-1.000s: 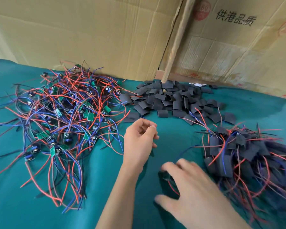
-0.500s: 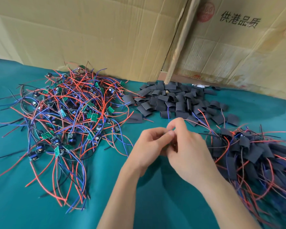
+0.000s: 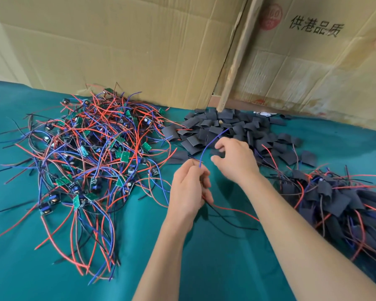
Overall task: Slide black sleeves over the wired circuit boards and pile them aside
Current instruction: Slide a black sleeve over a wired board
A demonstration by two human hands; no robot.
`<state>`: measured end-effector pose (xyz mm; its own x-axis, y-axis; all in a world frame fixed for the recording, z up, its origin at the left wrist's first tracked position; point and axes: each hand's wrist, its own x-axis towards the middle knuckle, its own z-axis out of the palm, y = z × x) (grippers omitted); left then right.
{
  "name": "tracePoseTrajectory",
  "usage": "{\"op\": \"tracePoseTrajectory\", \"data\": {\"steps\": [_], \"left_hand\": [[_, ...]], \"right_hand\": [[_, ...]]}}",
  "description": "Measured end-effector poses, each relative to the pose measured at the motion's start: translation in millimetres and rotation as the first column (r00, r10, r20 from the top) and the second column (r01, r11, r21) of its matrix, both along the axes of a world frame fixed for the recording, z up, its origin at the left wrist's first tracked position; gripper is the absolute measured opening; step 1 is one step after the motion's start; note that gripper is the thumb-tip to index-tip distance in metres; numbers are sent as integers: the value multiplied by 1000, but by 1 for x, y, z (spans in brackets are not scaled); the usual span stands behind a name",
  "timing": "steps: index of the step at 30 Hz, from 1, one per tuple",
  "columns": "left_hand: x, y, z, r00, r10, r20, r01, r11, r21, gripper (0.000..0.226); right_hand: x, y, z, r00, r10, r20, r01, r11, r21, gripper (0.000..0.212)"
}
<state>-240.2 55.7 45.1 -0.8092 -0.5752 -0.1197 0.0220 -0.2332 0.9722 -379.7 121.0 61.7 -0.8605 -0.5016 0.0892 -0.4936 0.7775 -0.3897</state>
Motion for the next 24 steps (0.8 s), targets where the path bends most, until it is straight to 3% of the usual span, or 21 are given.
{"op": "tracePoseTrajectory", "data": {"steps": [3, 6, 10, 14, 16, 19, 21, 24], "left_hand": [[-2, 1, -3, 1000, 14, -2, -14, 998, -56, 24], [-4, 1, -6, 999, 3, -31, -7, 993, -116, 19], [-6, 2, -10, 999, 19, -42, -27, 978, -207, 15], [-7, 3, -13, 999, 16, -31, -23, 964, -265, 16], [-7, 3, -14, 1000, 4, -13, -7, 950, -311, 18], [-5, 5, -13, 996, -69, -55, 49, 951, -304, 21], [-3, 7, -11, 990, -115, -83, 84, 947, -310, 21], [-2, 7, -8, 983, -151, -103, 114, 947, -301, 17]], "right_hand": [[6, 4, -1, 999, -19, -36, 17, 997, -75, 6], [22, 18, 1, 999, -29, 27, 35, 959, -280, 24], [57, 38, 2, 978, 62, 199, 64, 818, -572, 10], [81, 47, -10, 979, 114, 170, 18, 779, -627, 15], [83, 52, -14, 950, 167, 262, 59, 731, -680, 21], [81, 64, -11, 833, 307, 461, 200, 610, -767, 19], [79, 70, -7, 793, 351, 497, 237, 574, -784, 19], [75, 74, -7, 815, 322, 482, 241, 567, -787, 23]]}}
